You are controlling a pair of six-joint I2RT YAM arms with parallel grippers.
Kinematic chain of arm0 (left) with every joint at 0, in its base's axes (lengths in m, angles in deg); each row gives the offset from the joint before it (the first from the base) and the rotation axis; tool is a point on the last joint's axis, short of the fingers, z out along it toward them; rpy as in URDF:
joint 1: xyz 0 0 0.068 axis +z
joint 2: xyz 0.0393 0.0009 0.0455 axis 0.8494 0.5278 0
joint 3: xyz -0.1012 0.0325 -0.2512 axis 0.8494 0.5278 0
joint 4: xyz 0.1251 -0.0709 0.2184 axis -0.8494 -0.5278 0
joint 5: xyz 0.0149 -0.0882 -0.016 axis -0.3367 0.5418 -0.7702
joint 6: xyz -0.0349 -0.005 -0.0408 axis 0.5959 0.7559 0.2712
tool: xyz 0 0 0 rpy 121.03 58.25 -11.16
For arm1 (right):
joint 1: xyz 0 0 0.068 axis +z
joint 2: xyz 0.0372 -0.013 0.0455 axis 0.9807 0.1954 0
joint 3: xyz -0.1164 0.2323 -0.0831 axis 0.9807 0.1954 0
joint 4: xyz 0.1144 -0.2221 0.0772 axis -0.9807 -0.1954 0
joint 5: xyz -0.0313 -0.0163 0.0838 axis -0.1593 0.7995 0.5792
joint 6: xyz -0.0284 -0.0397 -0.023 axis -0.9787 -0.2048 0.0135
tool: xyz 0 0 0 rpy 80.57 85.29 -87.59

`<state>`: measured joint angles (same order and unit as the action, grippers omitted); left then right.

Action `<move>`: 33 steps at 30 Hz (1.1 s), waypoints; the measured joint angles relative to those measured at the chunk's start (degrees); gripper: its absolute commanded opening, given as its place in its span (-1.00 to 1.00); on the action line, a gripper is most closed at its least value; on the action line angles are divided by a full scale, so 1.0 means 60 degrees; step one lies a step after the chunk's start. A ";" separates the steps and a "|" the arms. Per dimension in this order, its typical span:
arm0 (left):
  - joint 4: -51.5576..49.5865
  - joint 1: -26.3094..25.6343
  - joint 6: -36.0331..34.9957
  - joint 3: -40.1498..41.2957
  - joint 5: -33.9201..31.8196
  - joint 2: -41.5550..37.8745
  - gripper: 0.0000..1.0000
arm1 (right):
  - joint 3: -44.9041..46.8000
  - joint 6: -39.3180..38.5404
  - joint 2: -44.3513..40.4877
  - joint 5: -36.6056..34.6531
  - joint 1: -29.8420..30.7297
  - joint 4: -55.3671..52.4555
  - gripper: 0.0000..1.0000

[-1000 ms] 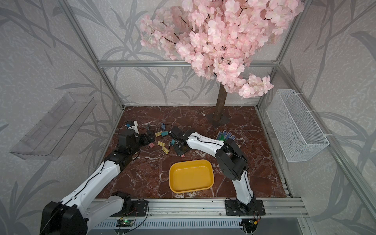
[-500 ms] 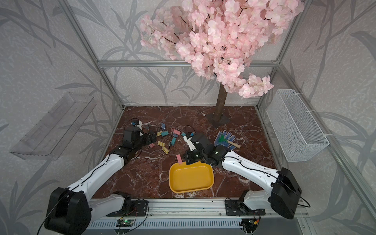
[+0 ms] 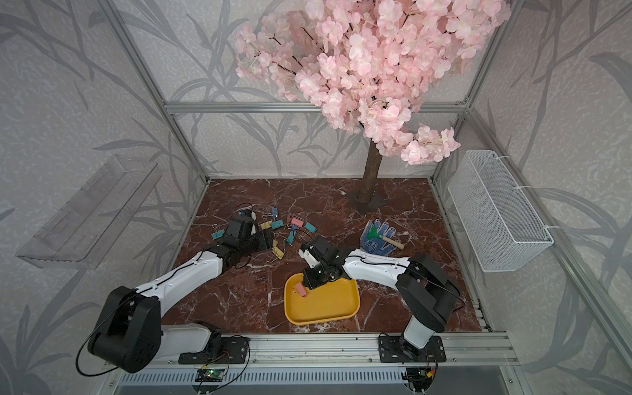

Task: Put the binder clips in the storage box
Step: Place the binder clip in the storage box, then pick up the binder clip at the center of the board.

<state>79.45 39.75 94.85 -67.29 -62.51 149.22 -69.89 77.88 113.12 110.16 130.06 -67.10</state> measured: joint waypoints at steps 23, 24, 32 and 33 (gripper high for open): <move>0.0630 -0.0007 0.1213 0.0084 0.1413 0.1461 -0.89 | 0.1322 0.0375 -0.4207 -0.2619 0.0000 0.0601 0.67; 0.0576 -0.0007 0.1166 0.0084 0.1370 0.1461 -0.98 | 0.1410 0.0433 -0.4320 -0.2801 0.0000 0.0576 0.67; 0.0025 -0.0007 0.0958 0.0080 0.1257 0.1333 -1.00 | 0.2109 0.1195 -0.5559 -0.3632 -0.0685 0.0503 0.74; -0.0106 -0.0007 0.0914 0.0069 0.1220 0.1239 -1.00 | 0.2167 0.1268 -0.5639 -0.3657 -0.0834 0.0506 0.76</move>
<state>78.82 39.71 100.34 -66.87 -55.19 156.65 -56.88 85.49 79.29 88.21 125.06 -64.06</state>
